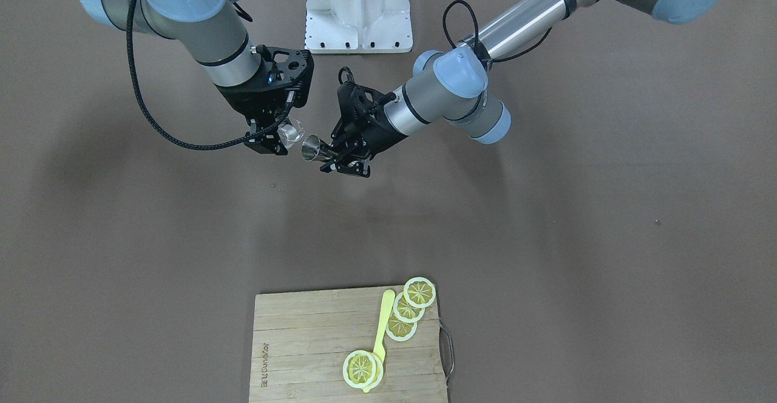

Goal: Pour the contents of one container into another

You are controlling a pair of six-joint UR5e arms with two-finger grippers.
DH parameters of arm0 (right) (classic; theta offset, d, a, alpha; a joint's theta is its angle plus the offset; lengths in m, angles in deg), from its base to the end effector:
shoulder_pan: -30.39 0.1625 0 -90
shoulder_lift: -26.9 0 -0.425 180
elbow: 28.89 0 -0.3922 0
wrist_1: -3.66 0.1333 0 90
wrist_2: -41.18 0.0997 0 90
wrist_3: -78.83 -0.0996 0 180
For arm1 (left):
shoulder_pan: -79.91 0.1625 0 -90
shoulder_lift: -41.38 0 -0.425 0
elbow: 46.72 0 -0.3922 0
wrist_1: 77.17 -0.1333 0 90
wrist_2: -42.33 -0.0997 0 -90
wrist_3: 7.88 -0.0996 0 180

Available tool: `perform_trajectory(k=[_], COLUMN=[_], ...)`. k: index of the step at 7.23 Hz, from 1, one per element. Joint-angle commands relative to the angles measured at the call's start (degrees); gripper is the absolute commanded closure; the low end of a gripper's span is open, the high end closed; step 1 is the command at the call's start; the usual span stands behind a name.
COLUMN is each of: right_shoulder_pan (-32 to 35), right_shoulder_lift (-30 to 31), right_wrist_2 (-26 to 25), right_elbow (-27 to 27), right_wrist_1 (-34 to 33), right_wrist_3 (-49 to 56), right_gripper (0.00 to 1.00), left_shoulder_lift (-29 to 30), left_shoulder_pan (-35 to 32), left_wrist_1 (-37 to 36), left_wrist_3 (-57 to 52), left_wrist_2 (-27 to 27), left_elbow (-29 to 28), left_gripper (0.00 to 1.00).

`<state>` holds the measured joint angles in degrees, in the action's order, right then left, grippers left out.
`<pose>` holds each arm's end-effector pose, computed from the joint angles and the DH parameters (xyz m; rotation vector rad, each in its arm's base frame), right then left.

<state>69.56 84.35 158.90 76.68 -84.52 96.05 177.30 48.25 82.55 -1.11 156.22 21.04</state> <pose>-0.4274 -0.4604 0.2092 0.7420 -0.7348 -1.2974 0.5891 -0.4725 0.1957 1.2457 1.1959 1.0168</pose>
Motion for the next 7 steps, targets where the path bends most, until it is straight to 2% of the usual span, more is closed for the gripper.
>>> perform_trajectory(k=[1,7], right_shoulder_pan=[0.02,0.38], right_shoulder_lift=[-0.24,-5.06], right_wrist_2=[-0.47,-1.52], right_elbow=[-0.10,0.17], right_wrist_1=[-0.75,-10.67], right_wrist_3=[0.97,5.09], right_gripper=[1.00,1.00], left_shoulder_lift=[-0.31,-1.10], left_shoulder_pan=[0.19,0.81], left_wrist_1=[0.15,1.38], left_wrist_3=[0.00,0.17], left_wrist_2=[-0.07,-0.07], left_elbow=[1.14,1.76], left_gripper=[1.00,1.00])
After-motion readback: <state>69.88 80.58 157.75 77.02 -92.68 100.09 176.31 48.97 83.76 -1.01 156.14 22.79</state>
